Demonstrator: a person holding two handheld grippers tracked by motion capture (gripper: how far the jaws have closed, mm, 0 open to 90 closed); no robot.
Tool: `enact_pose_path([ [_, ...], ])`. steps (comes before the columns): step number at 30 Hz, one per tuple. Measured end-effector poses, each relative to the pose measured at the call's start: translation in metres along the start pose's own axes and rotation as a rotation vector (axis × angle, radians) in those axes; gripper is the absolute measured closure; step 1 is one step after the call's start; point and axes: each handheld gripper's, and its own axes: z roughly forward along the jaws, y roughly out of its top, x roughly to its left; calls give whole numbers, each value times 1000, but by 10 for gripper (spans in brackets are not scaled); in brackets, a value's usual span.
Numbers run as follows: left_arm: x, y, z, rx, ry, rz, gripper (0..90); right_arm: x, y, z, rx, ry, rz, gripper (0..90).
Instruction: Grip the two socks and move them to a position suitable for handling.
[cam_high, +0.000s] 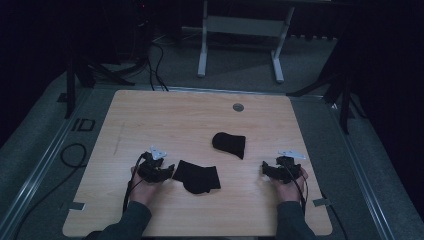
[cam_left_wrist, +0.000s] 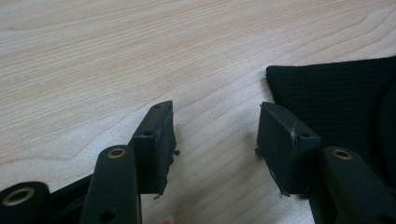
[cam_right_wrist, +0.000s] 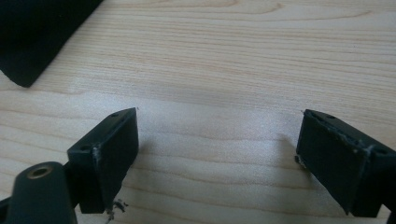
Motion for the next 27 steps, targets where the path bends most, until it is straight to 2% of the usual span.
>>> enact_pose_path([
  [6,0,0,0,0,0,0,469,2,-1,-1,-3,-13,12,140],
  [7,0,0,0,0,0,0,470,5,0,-3,7,-9,10,202],
  [13,1,0,0,-2,-5,9,468,12,2,-9,27,29,-31,423],
  [16,1,0,0,2,-6,9,468,17,3,-11,32,73,-51,527],
  [17,1,0,0,2,-6,9,468,17,3,-11,32,73,-51,527],
  [19,1,1,0,5,-6,8,468,24,5,-12,47,120,-88,581],
  [20,0,1,0,8,-5,5,468,31,6,-13,57,143,-126,651],
  [21,0,1,0,8,-5,5,469,31,6,-13,57,143,-126,651],
  [22,0,1,0,10,-5,5,469,40,7,-16,55,168,-161,706],
  [24,0,1,0,12,-4,3,470,49,9,-19,49,191,-200,790],
  [27,0,1,0,13,-3,2,470,58,11,-22,44,216,-232,859],
])
